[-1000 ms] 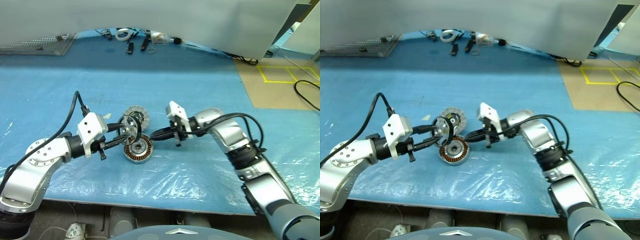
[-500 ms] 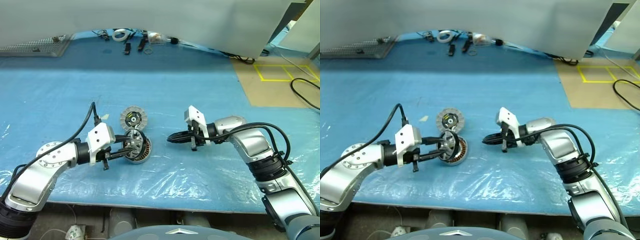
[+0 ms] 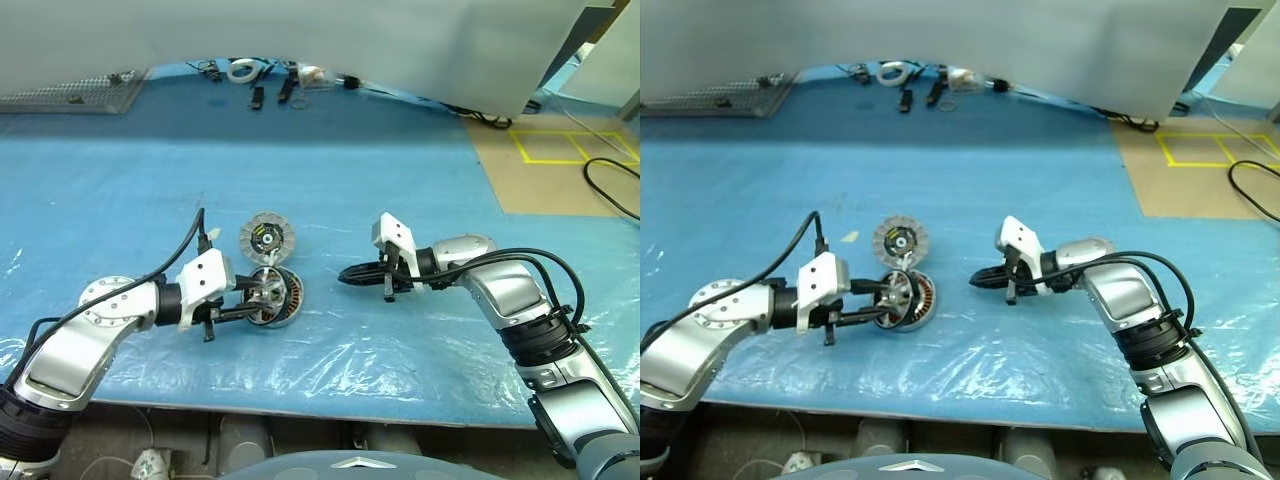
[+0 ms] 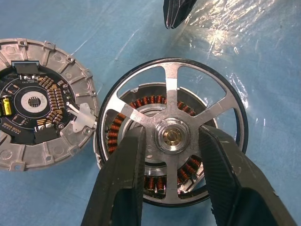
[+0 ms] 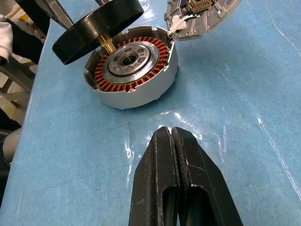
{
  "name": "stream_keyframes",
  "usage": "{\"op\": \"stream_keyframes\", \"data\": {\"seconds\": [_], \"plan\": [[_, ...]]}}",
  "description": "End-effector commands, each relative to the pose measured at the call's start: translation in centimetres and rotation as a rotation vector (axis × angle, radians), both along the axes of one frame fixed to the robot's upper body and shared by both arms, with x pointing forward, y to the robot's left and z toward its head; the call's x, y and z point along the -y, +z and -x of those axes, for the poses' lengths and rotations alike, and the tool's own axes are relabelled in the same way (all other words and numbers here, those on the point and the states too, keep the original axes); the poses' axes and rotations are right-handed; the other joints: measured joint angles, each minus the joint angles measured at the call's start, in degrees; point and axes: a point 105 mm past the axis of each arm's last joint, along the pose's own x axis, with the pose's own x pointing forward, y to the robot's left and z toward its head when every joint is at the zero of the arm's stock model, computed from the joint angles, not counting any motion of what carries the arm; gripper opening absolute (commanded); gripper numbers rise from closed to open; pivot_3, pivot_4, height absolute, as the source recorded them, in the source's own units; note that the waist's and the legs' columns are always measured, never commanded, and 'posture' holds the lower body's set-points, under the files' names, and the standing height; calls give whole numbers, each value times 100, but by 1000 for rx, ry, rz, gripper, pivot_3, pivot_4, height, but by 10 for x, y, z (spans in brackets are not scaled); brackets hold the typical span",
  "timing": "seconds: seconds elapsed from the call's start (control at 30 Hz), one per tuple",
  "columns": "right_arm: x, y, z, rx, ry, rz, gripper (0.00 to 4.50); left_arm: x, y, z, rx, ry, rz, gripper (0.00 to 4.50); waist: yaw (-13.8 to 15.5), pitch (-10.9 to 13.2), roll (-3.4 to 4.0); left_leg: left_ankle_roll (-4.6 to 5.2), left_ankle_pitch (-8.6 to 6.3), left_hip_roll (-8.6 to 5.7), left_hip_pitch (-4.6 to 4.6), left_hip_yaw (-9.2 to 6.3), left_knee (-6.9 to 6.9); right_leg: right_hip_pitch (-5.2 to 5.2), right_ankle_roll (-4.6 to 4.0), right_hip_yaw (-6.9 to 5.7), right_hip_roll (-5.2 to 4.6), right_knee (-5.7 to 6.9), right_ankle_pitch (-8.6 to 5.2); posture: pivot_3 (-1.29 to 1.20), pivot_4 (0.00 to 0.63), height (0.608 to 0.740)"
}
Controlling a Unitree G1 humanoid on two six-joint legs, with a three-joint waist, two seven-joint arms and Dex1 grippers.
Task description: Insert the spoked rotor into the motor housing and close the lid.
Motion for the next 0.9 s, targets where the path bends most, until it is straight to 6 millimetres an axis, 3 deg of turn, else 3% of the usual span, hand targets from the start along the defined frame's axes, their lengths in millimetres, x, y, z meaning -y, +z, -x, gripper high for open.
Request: {"op": "stream_keyframes", "data": {"seconds": [0.03,0.27,0.53,0.73,0.9], "plan": [[0,3,2,31,14,-3,0,4,-4,-4,11,-2,-9,1730,30,0,0,0,0,-1,4,0,0,4,-1,0,-2,0,-1,0,150,740],[1,1,5,28,7,-1,0,9,-5,-12,39,1,0,1730,86,0,1,1,0,-1,7,0,6,6,-2,1,-1,4,-1,0,150,740],[2,0,6,25,10,1,0,8,14,-7,25,-19,62,1730,78,0,1,0,0,1,5,0,8,5,-1,1,0,3,-1,0,150,740],[-1,-3,7,23,20,3,0,0,24,-22,93,37,54,1730,83,0,1,0,0,1,2,0,5,4,-1,0,0,0,-1,0,150,740],[-3,-6,8,22,29,10,0,6,20,-25,95,26,43,1730,84,0,1,0,0,0,2,-1,6,4,-1,0,0,1,-1,0,150,740]]}}
